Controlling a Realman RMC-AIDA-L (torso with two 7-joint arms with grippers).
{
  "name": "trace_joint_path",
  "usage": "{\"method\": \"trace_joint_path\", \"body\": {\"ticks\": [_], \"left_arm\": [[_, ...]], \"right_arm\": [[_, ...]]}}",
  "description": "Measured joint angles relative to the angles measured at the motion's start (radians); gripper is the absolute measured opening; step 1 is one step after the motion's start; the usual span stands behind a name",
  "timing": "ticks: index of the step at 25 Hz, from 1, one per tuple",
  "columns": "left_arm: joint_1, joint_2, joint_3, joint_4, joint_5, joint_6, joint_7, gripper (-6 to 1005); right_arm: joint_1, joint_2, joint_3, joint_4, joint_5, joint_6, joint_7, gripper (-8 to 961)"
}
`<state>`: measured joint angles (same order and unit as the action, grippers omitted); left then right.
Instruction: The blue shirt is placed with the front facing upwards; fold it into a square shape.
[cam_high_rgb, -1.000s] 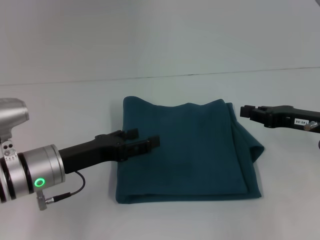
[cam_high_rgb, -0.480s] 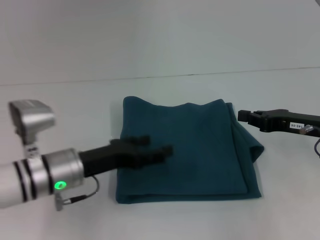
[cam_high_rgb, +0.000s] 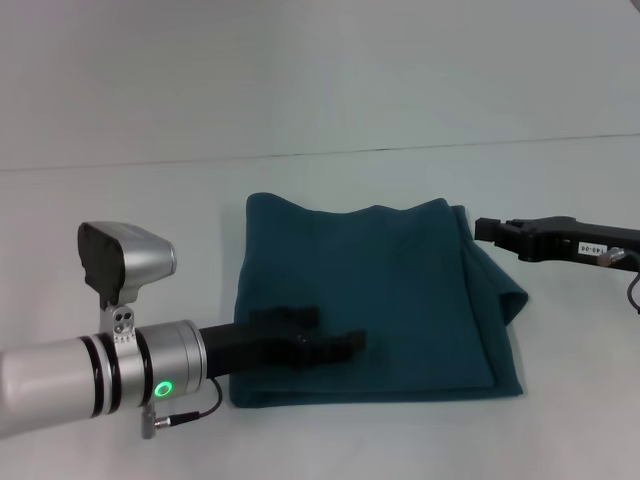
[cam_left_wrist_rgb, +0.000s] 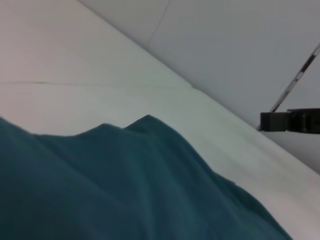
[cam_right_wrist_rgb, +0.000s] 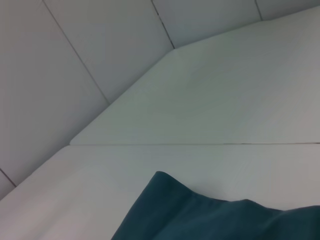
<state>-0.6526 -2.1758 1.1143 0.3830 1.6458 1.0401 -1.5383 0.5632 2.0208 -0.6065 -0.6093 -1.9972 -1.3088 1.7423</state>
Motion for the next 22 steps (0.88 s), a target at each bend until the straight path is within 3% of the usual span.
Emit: {"method": "trace_joint_path", "body": {"ticks": [4, 8, 12, 22], "left_arm": [[0.001, 0.000, -0.005, 0.000, -0.004, 0.016, 0.000, 922], [0.023, 0.006, -0.019, 0.048, -0.052, 0.160, -0.001, 922], [0.066, 0.009, -0.087, 0.121, -0.074, 0.285, -0.009, 923], [0.131, 0.013, -0.170, 0.189, -0.067, 0.346, -0.009, 923]], "right_arm": [[0.004, -0.001, -0.001, -0.004, 0.000, 0.003, 0.000, -1], [0.009, -0.003, -0.001, -0.006, 0.000, 0.003, 0.000, 0], [0.012, -0.005, -0.001, -0.007, 0.000, 0.003, 0.000, 0], [0.005, -0.007, -0.001, -0.006, 0.000, 0.014, -0.017, 0]]}}
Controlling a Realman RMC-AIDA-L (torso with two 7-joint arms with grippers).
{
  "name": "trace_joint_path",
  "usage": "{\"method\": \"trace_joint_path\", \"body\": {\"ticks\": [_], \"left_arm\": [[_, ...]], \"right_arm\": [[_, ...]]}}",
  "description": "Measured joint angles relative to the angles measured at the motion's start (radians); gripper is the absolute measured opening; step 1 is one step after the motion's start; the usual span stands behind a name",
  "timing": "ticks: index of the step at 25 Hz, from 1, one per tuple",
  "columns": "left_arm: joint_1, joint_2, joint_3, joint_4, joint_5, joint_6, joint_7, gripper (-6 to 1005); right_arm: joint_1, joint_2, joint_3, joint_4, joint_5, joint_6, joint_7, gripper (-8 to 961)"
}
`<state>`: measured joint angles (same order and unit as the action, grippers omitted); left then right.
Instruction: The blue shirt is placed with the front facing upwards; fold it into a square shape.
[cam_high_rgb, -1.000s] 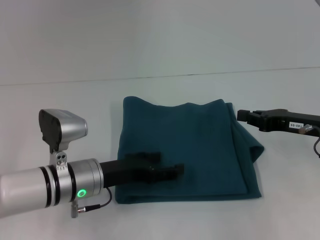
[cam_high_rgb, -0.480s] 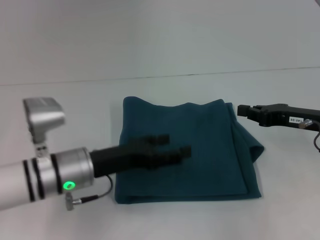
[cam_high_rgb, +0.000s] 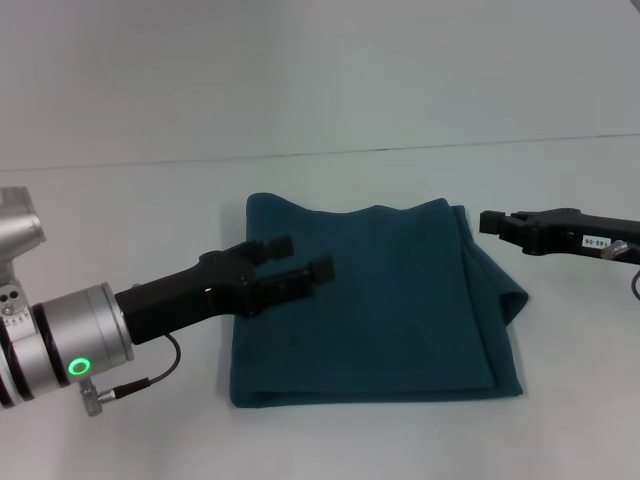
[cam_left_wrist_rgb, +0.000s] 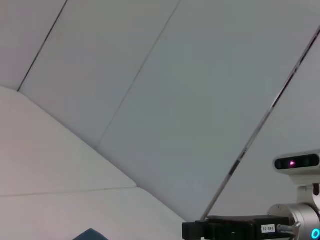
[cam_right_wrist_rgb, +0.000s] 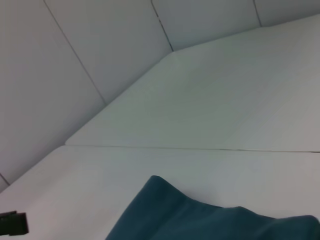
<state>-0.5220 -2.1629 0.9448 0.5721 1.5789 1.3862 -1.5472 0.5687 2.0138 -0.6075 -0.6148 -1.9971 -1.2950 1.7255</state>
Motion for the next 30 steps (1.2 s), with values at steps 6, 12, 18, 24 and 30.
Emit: {"method": "trace_joint_path", "body": {"ticks": [6, 12, 18, 24, 30], "left_arm": [[0.005, -0.001, -0.001, -0.001, 0.000, -0.003, 0.005, 923], [0.015, -0.002, 0.002, 0.000, 0.067, 0.025, 0.060, 923], [0.036, -0.001, 0.000, 0.015, 0.126, 0.083, 0.146, 923], [0.051, 0.001, -0.012, 0.045, 0.149, 0.117, 0.143, 923], [0.051, 0.002, -0.017, 0.046, 0.151, 0.120, 0.141, 923]], "right_arm": [[-0.004, 0.015, -0.001, 0.012, 0.000, 0.011, -0.054, 31], [-0.024, 0.038, -0.015, 0.015, -0.001, -0.129, -0.199, 124], [-0.062, 0.030, -0.080, -0.051, -0.001, -0.281, -0.228, 313], [-0.088, 0.037, -0.078, -0.121, 0.003, -0.319, -0.226, 572], [-0.091, 0.038, -0.079, -0.123, 0.002, -0.317, -0.232, 809]]}}
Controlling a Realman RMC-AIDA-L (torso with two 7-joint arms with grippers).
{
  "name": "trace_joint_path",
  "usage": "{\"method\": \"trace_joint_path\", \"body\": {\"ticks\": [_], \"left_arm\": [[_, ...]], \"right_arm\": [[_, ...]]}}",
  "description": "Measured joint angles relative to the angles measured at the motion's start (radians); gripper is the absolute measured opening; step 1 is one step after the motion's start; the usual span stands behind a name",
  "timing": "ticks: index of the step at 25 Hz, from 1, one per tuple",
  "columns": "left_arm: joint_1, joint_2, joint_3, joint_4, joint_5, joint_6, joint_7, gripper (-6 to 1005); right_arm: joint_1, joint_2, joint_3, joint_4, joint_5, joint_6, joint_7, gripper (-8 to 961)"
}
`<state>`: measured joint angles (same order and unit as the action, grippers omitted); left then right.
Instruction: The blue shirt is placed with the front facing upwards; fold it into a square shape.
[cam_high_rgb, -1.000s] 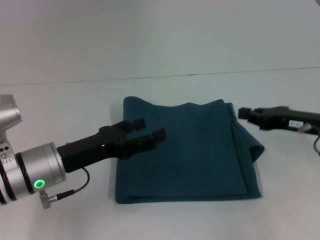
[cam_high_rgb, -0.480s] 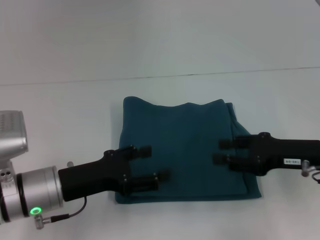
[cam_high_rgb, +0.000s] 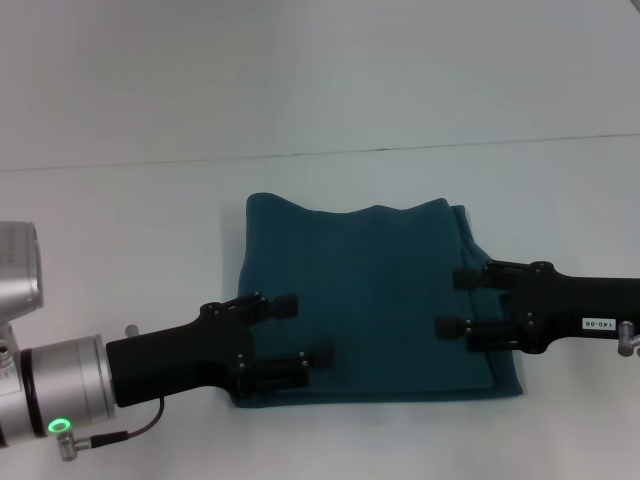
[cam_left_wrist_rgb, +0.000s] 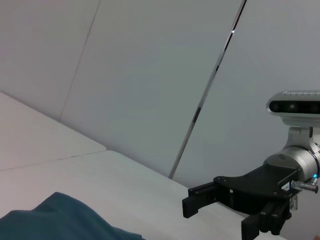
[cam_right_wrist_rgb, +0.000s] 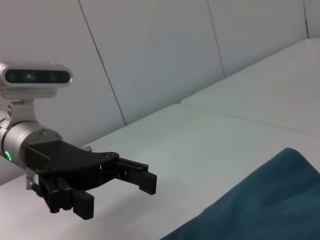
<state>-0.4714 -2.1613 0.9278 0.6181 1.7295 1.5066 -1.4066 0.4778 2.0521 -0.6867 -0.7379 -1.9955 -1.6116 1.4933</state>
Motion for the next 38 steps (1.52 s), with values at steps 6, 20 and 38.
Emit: {"method": "trace_joint_path", "body": {"ticks": [6, 20, 38], "left_arm": [[-0.001, 0.000, -0.004, 0.000, 0.000, 0.004, -0.001, 923], [-0.001, 0.000, -0.004, 0.000, -0.003, 0.026, -0.011, 923], [-0.001, 0.000, -0.004, -0.002, 0.001, 0.028, -0.017, 923]], "right_arm": [[-0.003, -0.005, 0.001, -0.001, 0.003, -0.004, 0.000, 908], [-0.002, -0.008, 0.001, -0.002, 0.000, -0.006, 0.005, 899], [-0.002, -0.009, -0.005, -0.001, -0.002, -0.007, 0.008, 900]]}}
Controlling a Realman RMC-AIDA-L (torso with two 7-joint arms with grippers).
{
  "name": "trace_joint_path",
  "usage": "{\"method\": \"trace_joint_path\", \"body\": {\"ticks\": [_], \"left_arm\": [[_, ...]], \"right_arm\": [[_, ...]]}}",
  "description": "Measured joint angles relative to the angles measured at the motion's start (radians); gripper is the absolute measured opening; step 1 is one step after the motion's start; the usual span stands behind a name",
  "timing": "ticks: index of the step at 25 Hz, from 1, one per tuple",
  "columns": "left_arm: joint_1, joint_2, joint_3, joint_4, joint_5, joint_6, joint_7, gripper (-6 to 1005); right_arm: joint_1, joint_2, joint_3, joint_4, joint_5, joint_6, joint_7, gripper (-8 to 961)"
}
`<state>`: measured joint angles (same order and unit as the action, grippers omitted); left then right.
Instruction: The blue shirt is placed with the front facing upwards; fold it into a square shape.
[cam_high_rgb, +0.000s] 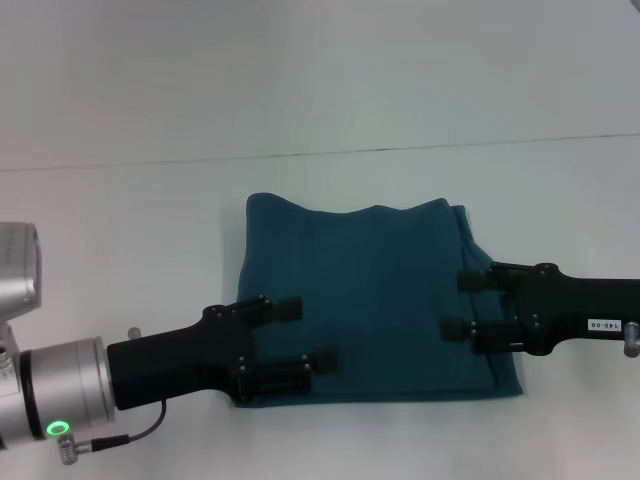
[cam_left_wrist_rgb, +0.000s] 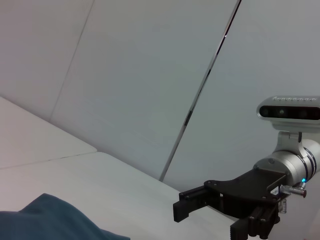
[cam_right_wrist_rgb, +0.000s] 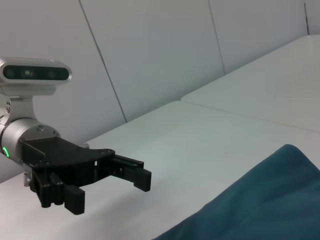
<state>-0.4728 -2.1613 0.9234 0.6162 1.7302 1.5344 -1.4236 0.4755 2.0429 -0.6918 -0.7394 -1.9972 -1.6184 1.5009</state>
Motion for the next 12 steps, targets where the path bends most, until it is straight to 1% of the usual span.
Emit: {"method": "trace_joint_path", "body": {"ticks": [12], "left_arm": [[-0.004, 0.000, 0.000, -0.001, 0.000, -0.001, -0.007, 923]], "right_arm": [[0.002, 0.000, -0.001, 0.000, 0.000, 0.000, 0.001, 899]]}}
